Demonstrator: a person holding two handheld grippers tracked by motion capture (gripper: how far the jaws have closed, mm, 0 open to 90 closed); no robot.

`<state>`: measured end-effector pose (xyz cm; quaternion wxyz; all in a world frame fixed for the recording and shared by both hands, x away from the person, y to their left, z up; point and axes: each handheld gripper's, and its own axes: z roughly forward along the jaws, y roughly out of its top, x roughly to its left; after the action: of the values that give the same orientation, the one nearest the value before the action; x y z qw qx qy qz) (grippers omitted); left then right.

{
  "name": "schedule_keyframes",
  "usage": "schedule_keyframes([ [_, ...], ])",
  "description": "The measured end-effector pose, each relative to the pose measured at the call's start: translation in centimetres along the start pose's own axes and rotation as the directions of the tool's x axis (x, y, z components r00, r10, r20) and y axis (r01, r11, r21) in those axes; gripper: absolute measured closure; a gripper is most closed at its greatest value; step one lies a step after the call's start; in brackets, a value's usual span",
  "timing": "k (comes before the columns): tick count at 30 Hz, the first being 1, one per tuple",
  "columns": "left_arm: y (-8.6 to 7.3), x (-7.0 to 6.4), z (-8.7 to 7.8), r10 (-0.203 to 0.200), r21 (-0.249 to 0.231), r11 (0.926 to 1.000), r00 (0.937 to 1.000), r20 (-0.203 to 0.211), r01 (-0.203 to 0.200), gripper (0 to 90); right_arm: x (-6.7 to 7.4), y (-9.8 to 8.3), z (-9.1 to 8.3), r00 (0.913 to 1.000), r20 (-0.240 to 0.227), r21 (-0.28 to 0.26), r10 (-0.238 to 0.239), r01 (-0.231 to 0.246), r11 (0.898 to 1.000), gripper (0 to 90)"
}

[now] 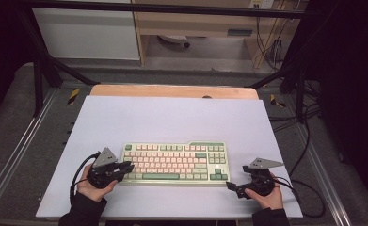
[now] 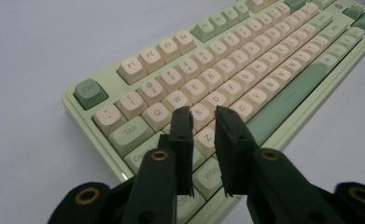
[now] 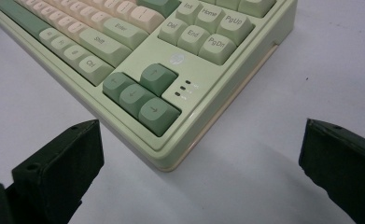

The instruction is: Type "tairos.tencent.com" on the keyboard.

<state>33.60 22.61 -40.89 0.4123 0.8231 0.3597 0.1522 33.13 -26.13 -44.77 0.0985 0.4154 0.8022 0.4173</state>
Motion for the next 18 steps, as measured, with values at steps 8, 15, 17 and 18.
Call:
schedule_keyframes([
  [8, 0.9, -0.5, 0.7, 0.004, 0.001, 1.0, 1.0, 0.003, -0.004, 85.6, 0.0, 0.0, 0.0, 1.0, 0.0, 0.0, 0.0, 0.0, 1.0, 0.5],
  [15, 1.6, -0.9, 1.5, 0.012, 0.003, 0.9999, 0.9998, 0.013, -0.012, 89.7, 0.0, 0.0, 0.0, 1.0, -0.001, 0.003, 0.0, 0.0, 1.0, 0.5],
  [17, 1.8, -1.1, 1.7, 0.018, 0.004, 0.9998, 0.9997, 0.015, -0.018, 89.7, 0.0, 0.0, 0.0, 1.0, -0.001, 0.003, 0.0, 0.0, 1.0, 0.5],
  [18, 1.9, -1.1, 1.9, 0.021, 0.003, 0.9998, 0.9997, 0.016, -0.021, 89.7, 0.0, 0.0, 0.0, 1.0, -0.001, 0.004, 0.002, -0.002, 1.0, 0.5],
])
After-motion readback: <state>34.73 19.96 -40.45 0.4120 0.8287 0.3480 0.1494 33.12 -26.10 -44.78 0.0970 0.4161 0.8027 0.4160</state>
